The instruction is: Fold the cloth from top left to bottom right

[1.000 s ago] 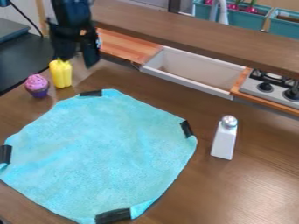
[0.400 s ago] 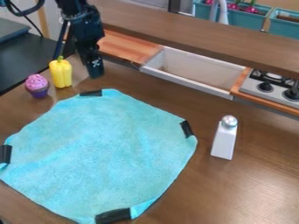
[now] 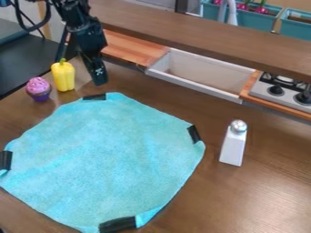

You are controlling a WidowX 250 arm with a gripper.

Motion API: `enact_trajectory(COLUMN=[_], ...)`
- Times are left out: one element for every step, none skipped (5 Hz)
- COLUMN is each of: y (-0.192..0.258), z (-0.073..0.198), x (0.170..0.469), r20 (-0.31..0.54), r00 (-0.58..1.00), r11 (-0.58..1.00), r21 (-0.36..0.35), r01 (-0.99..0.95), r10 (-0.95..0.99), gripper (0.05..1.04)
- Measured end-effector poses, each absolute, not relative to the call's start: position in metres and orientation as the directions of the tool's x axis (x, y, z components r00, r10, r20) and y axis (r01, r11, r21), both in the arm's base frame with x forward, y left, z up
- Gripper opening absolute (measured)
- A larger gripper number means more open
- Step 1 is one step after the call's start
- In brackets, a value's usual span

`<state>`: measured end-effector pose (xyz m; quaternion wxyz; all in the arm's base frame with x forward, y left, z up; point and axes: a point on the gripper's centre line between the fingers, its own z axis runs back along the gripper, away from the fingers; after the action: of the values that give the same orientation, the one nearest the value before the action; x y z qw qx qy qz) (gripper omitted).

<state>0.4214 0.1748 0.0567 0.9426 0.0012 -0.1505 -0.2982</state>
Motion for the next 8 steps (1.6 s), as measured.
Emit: enact_trajectory(y=[0.180,0.183,0.188,0.194,0.199,0.200,0.196,0.193], z=[0.040,0.037,0.020,0.005,-0.007,-0.008,-0.007,-0.008], x=[0.430,0.434,0.436,0.436,0.439,0.443,0.446,0.446], r20=[0.266,0.264,0.242,0.220,0.202,0.202,0.243,0.258], r00=[0.772,0.760,0.763,0.777,0.787,0.792,0.796,0.800], r11=[0.814,0.803,0.801,0.807,0.811,0.816,0.833,0.841], r21=[0.121,0.137,0.160,0.176,0.189,0.199,0.176,0.160], r01=[0.568,0.580,0.577,0.564,0.553,0.542,0.525,0.517], r10=[-0.578,-0.594,-0.599,-0.590,-0.583,-0.576,-0.554,-0.541], gripper=[0.999,0.999,0.999,0.999,0.999,0.955,0.686,0.390])
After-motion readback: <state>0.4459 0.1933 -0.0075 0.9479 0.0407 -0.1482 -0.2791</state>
